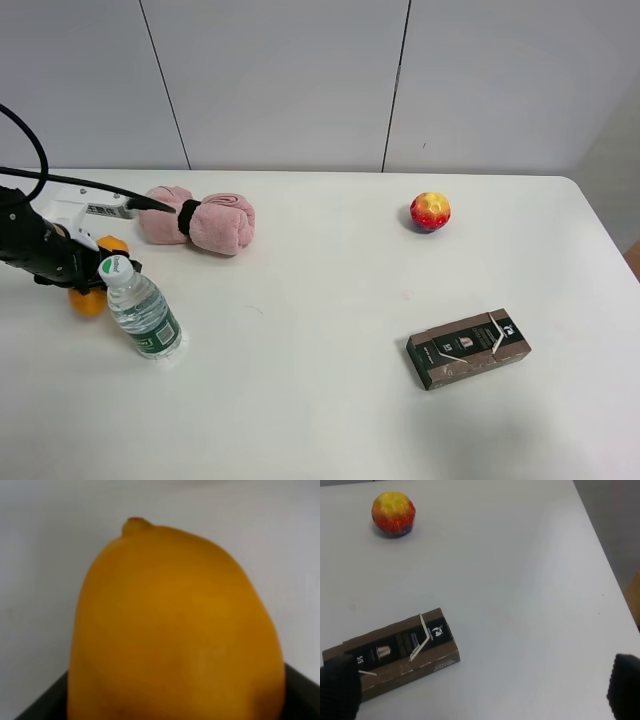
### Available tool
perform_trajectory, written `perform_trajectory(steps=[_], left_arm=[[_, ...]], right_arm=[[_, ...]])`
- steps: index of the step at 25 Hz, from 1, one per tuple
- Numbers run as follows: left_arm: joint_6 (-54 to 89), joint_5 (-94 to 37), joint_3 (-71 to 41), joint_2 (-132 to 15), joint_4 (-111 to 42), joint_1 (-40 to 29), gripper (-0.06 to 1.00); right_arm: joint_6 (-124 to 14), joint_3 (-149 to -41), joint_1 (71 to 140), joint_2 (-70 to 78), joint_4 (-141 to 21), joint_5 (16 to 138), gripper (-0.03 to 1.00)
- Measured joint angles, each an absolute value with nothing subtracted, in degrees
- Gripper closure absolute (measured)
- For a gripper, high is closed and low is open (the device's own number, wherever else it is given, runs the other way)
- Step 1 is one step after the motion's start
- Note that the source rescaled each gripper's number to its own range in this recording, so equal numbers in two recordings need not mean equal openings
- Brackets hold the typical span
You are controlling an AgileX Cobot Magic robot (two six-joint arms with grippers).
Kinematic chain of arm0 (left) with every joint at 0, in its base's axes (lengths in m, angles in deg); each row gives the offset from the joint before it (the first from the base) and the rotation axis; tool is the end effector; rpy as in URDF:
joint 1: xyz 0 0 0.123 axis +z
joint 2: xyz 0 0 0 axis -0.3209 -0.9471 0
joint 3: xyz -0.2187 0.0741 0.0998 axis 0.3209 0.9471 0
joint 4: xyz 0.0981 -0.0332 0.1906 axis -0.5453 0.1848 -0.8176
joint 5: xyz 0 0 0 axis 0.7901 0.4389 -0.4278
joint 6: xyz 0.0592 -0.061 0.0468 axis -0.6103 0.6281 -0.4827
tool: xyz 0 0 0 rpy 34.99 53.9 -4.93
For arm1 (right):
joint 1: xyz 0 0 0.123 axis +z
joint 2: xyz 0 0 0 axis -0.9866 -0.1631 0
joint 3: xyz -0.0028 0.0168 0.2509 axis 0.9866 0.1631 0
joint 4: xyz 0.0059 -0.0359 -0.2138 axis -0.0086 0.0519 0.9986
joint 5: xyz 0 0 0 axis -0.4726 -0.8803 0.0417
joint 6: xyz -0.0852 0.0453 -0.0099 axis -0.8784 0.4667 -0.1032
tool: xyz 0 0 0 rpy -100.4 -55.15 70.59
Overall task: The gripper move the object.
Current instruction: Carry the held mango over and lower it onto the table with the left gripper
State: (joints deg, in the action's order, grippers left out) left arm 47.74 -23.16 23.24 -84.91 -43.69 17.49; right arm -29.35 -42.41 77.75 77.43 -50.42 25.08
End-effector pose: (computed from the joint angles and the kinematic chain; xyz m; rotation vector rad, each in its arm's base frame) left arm 0.2723 -0.0070 0.1179 0.0313 2.6632 -0.0235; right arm 0.0042 -0.0032 0.2534 0.1005 2.0564 -0.0443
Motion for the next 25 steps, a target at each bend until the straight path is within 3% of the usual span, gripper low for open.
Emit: perform_trajectory(steps=[23,24,25], left_arm=[[54.52,-26.45,21.69,-89.79,-42.81,20.31,0.92],[54.52,-26.45,21.69,-89.79,-43.16,20.31,0.90],[54.52,-26.66,21.69,-89.79,-43.56,20.31,0.80]], right_arm=[[-29.35,-42.41,77.75,77.43,-50.42,25.08,-0.03],[-29.35,-42.41,77.75,77.43,-50.42,25.08,-0.03],[-29.35,-42.41,77.75,77.43,-50.42,25.08,-0.03]])
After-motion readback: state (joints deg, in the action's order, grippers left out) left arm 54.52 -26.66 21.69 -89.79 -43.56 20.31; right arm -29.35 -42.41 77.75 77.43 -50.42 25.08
